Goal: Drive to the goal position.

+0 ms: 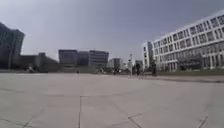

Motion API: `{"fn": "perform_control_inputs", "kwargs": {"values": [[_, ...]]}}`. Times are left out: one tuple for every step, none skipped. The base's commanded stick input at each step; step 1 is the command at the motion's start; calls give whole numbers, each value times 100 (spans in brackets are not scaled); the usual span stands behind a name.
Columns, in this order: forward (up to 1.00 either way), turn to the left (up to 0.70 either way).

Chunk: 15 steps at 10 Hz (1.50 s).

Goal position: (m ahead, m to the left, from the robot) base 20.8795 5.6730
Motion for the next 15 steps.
{"fn": "perform_control_inputs", "kwargs": {"values": [[85,0],[85,0],[85,0],[85,0],[85,0],[85,0],[85,0],[85,0],[85,0],[85,0],[85,0],[85,0],[85,0],[85,0],[85,0]]}}
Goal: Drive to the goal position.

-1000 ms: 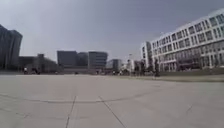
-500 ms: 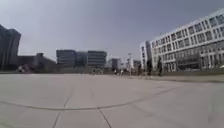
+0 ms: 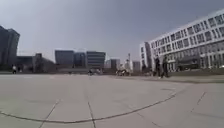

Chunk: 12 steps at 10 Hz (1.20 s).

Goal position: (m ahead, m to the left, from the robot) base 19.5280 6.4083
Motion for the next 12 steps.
{"fn": "perform_control_inputs", "kwargs": {"values": [[85,0],[85,0],[85,0],[85,0],[85,0],[85,0],[85,0],[85,0],[85,0],[85,0],[85,0],[85,0]]}}
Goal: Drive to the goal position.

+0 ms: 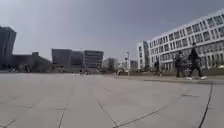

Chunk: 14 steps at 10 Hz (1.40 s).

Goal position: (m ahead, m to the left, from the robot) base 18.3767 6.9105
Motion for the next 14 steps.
{"fn": "perform_control_inputs", "kwargs": {"values": [[85,0],[85,0],[85,0],[85,0],[85,0],[85,0],[85,0],[85,0],[85,0],[85,0],[85,0],[85,0],[85,0],[85,0]]}}
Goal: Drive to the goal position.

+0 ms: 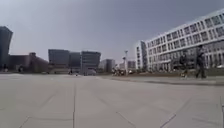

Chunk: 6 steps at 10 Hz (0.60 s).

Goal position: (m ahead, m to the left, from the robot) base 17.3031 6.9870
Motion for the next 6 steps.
{"fn": "perform_control_inputs", "kwargs": {"values": [[85,0],[85,0],[85,0],[85,0],[85,0],[85,0]]}}
